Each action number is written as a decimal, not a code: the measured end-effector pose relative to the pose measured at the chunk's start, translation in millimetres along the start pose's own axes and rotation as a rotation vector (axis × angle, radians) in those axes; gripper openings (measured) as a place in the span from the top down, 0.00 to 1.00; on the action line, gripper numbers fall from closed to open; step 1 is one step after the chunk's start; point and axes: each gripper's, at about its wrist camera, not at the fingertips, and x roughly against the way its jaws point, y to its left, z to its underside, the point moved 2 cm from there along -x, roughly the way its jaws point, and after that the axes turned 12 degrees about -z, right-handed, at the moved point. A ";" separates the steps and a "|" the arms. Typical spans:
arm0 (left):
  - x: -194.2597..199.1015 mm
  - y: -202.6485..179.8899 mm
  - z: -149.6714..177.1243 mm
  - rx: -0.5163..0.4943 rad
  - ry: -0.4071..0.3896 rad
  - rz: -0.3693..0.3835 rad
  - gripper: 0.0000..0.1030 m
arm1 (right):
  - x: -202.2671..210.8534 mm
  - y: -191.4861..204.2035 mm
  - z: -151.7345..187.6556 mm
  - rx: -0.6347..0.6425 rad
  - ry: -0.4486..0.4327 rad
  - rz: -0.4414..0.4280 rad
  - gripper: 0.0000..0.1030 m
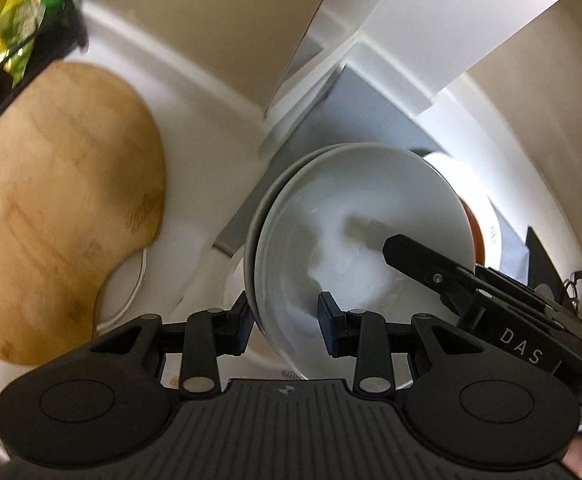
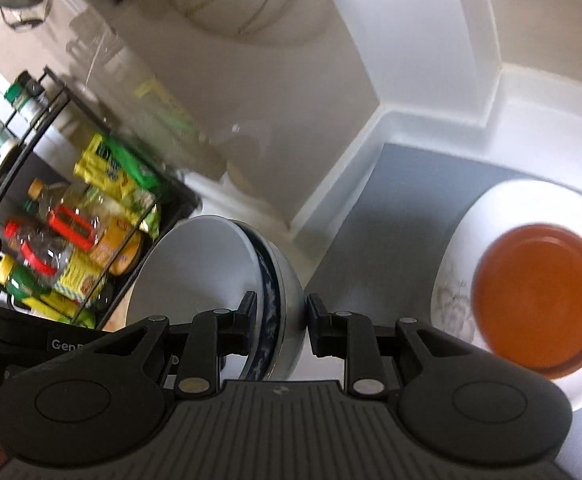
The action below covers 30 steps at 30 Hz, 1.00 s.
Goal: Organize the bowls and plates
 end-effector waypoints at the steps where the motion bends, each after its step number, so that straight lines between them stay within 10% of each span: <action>1: -5.9 0.4 2.6 0.002 0.012 -0.001 0.65 | -3.0 -1.2 4.3 0.000 0.013 0.000 0.73; 12: -57.0 8.4 16.7 -0.004 0.153 0.027 0.65 | -34.4 -26.6 36.2 -0.037 0.123 0.043 0.73; 30: -74.5 16.1 16.1 -0.057 0.127 0.114 0.67 | -31.5 -24.4 48.7 0.080 0.156 0.134 0.60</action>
